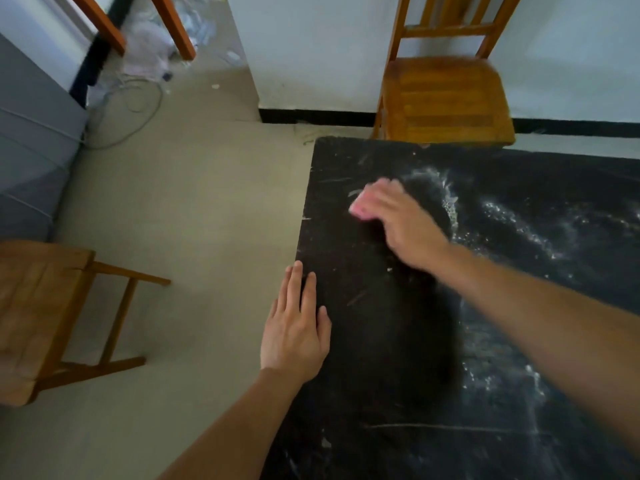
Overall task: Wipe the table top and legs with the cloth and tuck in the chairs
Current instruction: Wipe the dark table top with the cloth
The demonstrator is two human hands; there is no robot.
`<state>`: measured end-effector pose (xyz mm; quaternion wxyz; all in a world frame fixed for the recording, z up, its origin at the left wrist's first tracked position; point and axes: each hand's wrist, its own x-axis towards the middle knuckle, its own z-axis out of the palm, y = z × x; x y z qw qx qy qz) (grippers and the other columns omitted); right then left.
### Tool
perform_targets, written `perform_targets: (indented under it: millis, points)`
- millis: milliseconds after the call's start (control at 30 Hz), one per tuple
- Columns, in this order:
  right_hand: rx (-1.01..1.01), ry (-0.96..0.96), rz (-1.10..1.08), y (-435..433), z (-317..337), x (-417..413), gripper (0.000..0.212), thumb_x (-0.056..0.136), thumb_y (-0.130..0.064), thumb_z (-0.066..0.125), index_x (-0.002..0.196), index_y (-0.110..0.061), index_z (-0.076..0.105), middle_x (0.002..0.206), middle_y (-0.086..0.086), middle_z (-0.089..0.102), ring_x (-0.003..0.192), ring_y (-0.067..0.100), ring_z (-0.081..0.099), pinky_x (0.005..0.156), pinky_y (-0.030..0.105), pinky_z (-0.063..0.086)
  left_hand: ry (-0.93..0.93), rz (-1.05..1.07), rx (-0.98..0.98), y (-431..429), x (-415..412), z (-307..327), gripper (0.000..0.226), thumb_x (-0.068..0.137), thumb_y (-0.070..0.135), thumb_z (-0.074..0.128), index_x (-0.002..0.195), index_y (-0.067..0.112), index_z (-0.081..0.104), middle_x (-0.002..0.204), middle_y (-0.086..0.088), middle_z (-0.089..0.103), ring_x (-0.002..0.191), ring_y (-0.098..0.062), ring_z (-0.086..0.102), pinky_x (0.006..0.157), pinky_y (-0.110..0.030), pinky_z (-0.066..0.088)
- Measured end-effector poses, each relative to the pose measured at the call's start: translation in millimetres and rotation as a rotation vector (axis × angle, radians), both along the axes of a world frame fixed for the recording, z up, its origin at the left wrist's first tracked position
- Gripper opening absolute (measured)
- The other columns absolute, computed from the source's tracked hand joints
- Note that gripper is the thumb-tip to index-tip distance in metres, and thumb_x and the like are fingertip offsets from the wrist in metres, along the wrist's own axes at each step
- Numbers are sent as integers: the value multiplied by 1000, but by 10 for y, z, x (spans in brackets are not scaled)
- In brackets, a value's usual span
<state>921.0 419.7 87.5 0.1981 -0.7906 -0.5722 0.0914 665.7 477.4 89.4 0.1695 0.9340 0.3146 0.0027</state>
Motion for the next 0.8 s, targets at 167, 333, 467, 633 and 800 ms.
perform_targets:
  millis: [167, 333, 467, 633, 800]
  points:
    - [-66, 72, -536, 360, 466, 641, 55, 92, 8, 48, 131, -29, 56, 150, 1, 41, 143, 20, 32, 116, 33, 19, 23, -1, 10, -2, -3, -8, 57, 97, 38, 26, 144, 8, 37, 157, -11, 23, 144, -23, 19, 114, -35, 18]
    - [-48, 7, 162, 430, 133, -307, 58, 91, 8, 41, 139, -23, 50, 151, 0, 40, 146, 18, 24, 123, 37, 6, 44, 0, 3, -11, -5, -17, 55, 96, 36, 30, 142, 8, 38, 156, -11, 24, 144, -23, 21, 113, -37, 23]
    - [-32, 34, -90, 718, 123, 389, 48, 92, 2, 45, 131, -24, 57, 142, -3, 49, 139, 18, 36, 120, 42, 23, 40, -8, 17, 9, -2, -30, 54, 96, 35, 32, 142, 8, 38, 156, -11, 25, 144, -23, 19, 113, -37, 20]
    - [-297, 92, -715, 725, 442, 1314, 27, 98, -34, 50, 110, -14, 63, 110, 10, 64, 97, 24, 61, 77, 32, 44, 36, -12, -2, 19, -18, -59, 53, 97, 35, 31, 144, 10, 35, 158, -9, 19, 146, -21, 15, 114, -35, 18]
    - [18, 131, -227, 703, 400, 422, 51, 90, 6, 46, 125, -29, 59, 139, -6, 52, 135, 14, 42, 116, 37, 29, 40, 5, -12, 5, -3, -52, 55, 97, 36, 27, 144, 10, 34, 158, -7, 17, 146, -21, 15, 114, -38, 25]
